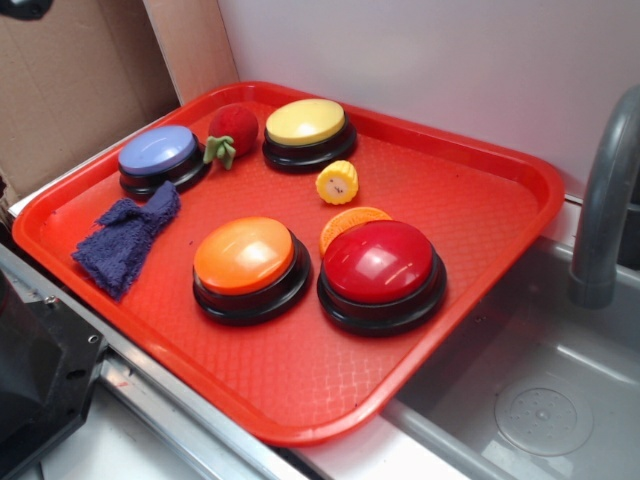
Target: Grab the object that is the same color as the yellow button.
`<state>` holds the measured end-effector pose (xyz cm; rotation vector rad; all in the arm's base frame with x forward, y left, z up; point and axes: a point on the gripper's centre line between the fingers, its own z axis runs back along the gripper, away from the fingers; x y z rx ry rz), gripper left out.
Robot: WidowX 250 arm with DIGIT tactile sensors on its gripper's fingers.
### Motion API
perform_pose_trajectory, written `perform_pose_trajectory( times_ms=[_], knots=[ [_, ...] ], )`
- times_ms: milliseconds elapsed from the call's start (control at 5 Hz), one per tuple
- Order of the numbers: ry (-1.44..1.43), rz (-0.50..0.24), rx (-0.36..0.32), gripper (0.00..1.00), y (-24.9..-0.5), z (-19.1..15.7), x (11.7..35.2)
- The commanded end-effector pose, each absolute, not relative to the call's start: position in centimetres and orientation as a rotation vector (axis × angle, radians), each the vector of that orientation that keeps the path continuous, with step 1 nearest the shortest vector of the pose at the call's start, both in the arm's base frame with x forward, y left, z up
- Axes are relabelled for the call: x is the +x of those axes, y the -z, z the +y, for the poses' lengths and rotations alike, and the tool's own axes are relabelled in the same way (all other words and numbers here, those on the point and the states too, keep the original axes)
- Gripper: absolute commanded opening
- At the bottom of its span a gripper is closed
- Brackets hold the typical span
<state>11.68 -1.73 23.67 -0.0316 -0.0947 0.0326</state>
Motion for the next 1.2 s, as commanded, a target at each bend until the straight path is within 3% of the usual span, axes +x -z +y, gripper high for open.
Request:
perform_pose_trajectory(
  times_ms=[0,200,600,800,1000],
  knots=[
    [-0.033,-0.095,-0.032,1.0,-23.7,-1.7,11.7],
    [-0.091,-0.072,0.001,1.0,-23.0,-2.1,13.5],
    [-0.366,-0.158,0.085,1.0,-21.7,-3.0,16.5],
    [-0.552,-0.234,0.08,1.0,-20.7,-3.0,18.1],
    [-0.578,-0.244,0.04,1.0,-19.1,-2.7,20.8]
  ],
)
